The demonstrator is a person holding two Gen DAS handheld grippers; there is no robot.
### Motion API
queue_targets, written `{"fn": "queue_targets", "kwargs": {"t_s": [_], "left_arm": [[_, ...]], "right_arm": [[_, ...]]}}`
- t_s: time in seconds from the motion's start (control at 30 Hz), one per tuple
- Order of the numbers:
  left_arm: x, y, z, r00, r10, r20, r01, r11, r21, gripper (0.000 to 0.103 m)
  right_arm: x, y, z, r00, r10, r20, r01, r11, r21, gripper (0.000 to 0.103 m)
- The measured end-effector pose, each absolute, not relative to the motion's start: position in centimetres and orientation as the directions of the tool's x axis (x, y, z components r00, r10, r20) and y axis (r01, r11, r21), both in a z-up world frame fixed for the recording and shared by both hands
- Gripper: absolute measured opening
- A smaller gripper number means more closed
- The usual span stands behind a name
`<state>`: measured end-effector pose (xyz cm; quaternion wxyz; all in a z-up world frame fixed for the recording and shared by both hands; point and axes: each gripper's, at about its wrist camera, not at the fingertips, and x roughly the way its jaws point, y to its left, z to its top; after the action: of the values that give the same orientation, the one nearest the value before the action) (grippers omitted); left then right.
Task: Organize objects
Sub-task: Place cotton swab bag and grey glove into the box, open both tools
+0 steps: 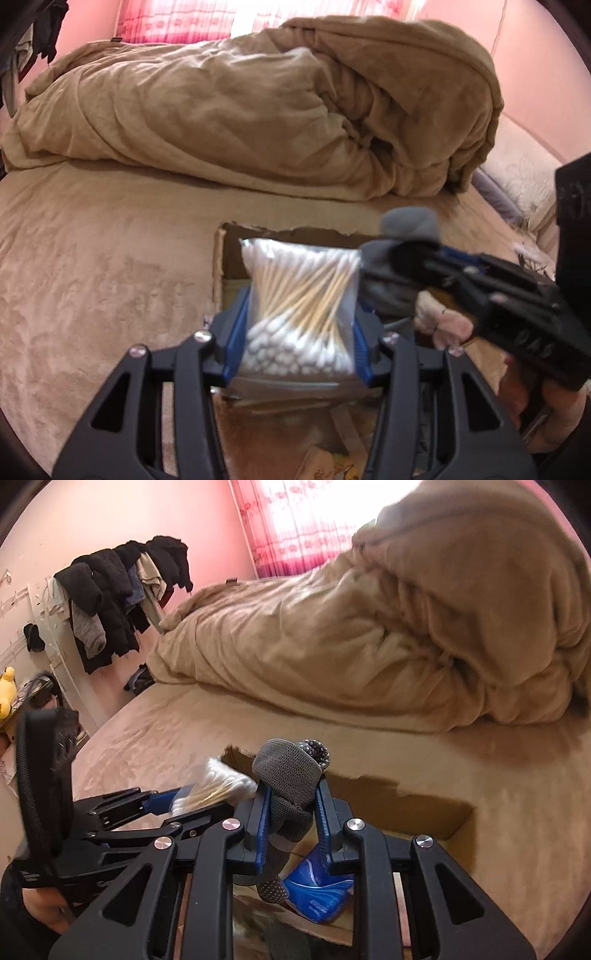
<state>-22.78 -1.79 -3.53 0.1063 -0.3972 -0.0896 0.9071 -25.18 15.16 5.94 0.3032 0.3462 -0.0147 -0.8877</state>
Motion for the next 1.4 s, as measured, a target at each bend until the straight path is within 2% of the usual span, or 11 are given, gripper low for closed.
{"fn": "queue_targets", "kwargs": {"t_s": [0.17,0.2,0.3,0.33,0.47,0.53,0.77,0.9,1.07,1.4], "left_arm": [[-22.7,-2.0,-3.9,-0.667,0.255,-0.7,-0.112,-0.963,-0.244,0.056],[-22.5,-2.2,-3.8,-0.671,0.255,-0.696,-0.109,-0.963,-0.247,0.057],[-21.9,-2.6,-3.7,-0.676,0.263,-0.688,-0.109,-0.959,-0.26,0.065],[-21.8,-2.6,-3.7,-0.676,0.269,-0.686,-0.114,-0.958,-0.263,0.068],[-20.8,-2.2,-2.9,-0.682,0.283,-0.674,-0.129,-0.954,-0.269,0.086],[-20.3,-2.0,-2.3,-0.696,0.258,-0.67,-0.113,-0.961,-0.253,0.092],[-15.6,-2.8,1.6,-0.768,0.215,-0.604,-0.083,-0.968,-0.239,0.093],[-11.8,-2.9,4.3,-0.811,0.183,-0.556,-0.085,-0.977,-0.198,0.097],[-7.8,-3.1,6.9,-0.844,0.159,-0.513,-0.077,-0.981,-0.177,0.098],[-3.0,-2.1,6.9,-0.847,0.105,-0.52,-0.054,-0.992,-0.112,0.099]], "right_arm": [[-26.2,14.8,3.7,-0.533,-0.562,-0.632,0.51,-0.81,0.289,0.025],[-26.4,14.8,3.5,-0.529,-0.563,-0.635,0.503,-0.811,0.299,0.029],[-26.6,15.2,3.3,-0.528,-0.565,-0.633,0.491,-0.812,0.315,0.052],[-26.6,15.3,3.3,-0.529,-0.566,-0.632,0.49,-0.812,0.317,0.057],[-25.9,15.9,4.0,-0.548,-0.559,-0.622,0.486,-0.818,0.307,0.059],[-25.2,16.7,4.9,-0.57,-0.549,-0.611,0.474,-0.827,0.301,0.059],[-20.8,19.4,8.3,-0.643,-0.508,-0.573,0.455,-0.856,0.247,0.06],[-17.7,20.6,10.4,-0.69,-0.478,-0.544,0.449,-0.872,0.198,0.069],[-14.2,21.9,12.8,-0.726,-0.461,-0.51,0.446,-0.88,0.16,0.071],[-8.0,23.8,14.6,-0.766,-0.432,-0.475,0.431,-0.894,0.118,0.075]]}}
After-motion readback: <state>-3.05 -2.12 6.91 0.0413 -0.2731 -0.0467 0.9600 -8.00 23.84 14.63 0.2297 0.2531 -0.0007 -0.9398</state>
